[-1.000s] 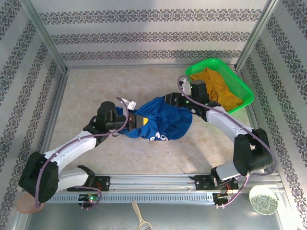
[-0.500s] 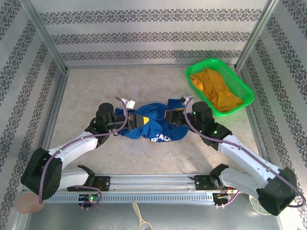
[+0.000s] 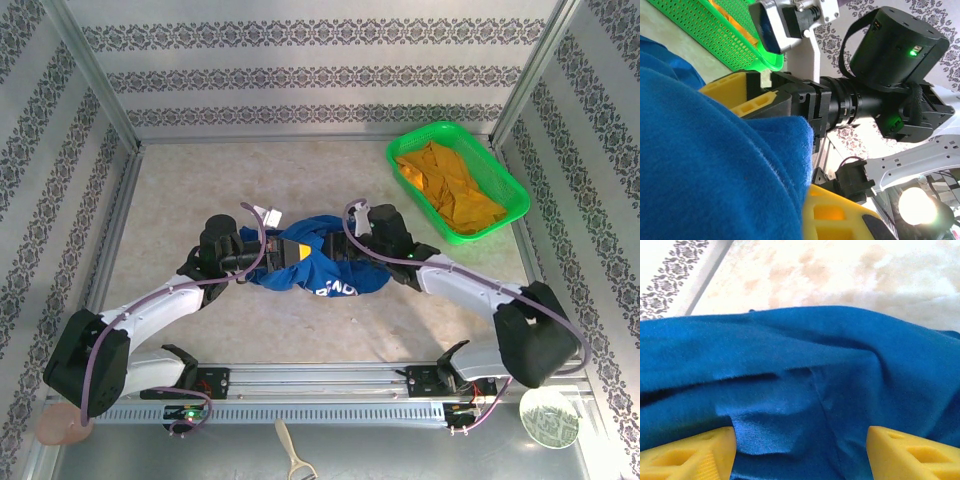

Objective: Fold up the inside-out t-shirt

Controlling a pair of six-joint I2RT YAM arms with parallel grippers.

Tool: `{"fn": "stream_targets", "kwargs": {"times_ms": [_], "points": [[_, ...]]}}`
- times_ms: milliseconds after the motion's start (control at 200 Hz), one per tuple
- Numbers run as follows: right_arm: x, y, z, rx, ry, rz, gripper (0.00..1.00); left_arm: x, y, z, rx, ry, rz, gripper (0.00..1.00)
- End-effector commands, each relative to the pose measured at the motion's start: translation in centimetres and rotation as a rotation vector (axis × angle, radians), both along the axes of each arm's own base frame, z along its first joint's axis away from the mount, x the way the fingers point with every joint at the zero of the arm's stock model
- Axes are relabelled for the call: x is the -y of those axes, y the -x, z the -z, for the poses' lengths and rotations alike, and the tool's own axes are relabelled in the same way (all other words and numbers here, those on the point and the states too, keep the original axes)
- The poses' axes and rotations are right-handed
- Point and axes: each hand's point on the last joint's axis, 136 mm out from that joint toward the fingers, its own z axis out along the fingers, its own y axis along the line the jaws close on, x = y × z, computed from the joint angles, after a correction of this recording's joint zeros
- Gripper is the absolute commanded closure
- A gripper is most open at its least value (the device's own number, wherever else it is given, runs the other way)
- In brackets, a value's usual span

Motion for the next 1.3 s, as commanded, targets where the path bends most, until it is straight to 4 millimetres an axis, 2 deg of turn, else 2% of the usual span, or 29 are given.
{"fn": "stream_targets", "kwargs": {"times_ms": [0, 40, 75, 155, 220, 370, 480, 575, 639, 674, 699, 764, 789, 819, 989, 1079, 1149, 1299], "points": [[-2.9, -0.7, -2.4, 0.072, -0.097, -0.102, 0.33, -0.2, 0.0, -2.2, 0.064, 0.042, 0.010, 1.00], [-3.6, -0.9, -2.5, 0.070, -0.117, -0.124, 0.38, -0.1, -0.1, -2.0, 0.060, 0.040, 0.011, 1.00], [-4.2, -1.0, -2.4, 0.061, -0.131, -0.146, 0.46, -0.1, -0.1, -1.9, 0.058, 0.040, 0.008, 1.00], [-5.0, -1.5, -2.2, 0.045, -0.160, -0.174, 0.76, -0.2, -0.5, -1.9, 0.060, 0.046, -0.009, 1.00], [-4.3, -2.3, -2.7, 0.050, -0.181, -0.145, 1.00, -0.6, -1.0, -1.8, 0.061, 0.045, -0.037, 1.00], [1.1, -4.1, -5.0, 0.085, -0.238, 0.032, 1.00, -2.2, -1.9, -0.7, 0.043, 0.058, -0.110, 1.00], [4.3, -3.7, -7.2, 0.123, -0.255, 0.104, 1.00, -3.7, -2.6, 0.9, 0.024, 0.047, -0.183, 1.00], [5.8, -2.7, -8.9, 0.154, -0.259, 0.126, 1.00, -4.6, -3.1, 2.4, 0.002, 0.031, -0.221, 1.00], [6.2, -2.1, -9.9, 0.170, -0.268, 0.124, 1.00, -4.8, -3.4, 3.2, -0.014, 0.024, -0.230, 1.00], [6.3, -1.9, -10.3, 0.175, -0.273, 0.123, 1.00, -4.9, -3.5, 3.4, -0.018, 0.022, -0.231, 0.94], [6.3, -1.7, -10.5, 0.176, -0.277, 0.121, 1.00, -5.0, -3.6, 3.7, -0.026, 0.017, -0.235, 0.86], [6.1, -1.4, -11.1, 0.178, -0.288, 0.111, 1.00, -5.2, -3.9, 3.9, -0.033, 0.008, -0.247, 0.47], [6.1, -1.3, -11.3, 0.179, -0.290, 0.108, 1.00, -5.3, -4.0, 3.9, -0.032, 0.002, -0.254, 0.38], [6.0, -1.2, -11.5, 0.183, -0.293, 0.105, 1.00, -5.4, -4.1, 3.9, -0.028, -0.006, -0.262, 0.33], [5.3, -1.0, -11.5, 0.173, -0.284, 0.081, 1.00, -5.6, -3.9, 2.0, 0.028, -0.096, -0.294, 0.29], [4.7, -0.7, -11.7, 0.172, -0.281, 0.063, 1.00, -4.8, -3.7, 1.0, 0.093, -0.215, -0.303, 0.28], [4.4, -0.5, -11.7, 0.173, -0.273, 0.053, 1.00, -3.7, -3.5, 1.2, 0.139, -0.344, -0.290, 0.28], [4.0, -0.1, -12.2, 0.181, -0.262, 0.041, 1.00, -1.3, -4.6, 2.6, 0.227, -0.570, -0.276, 0.28]]}}
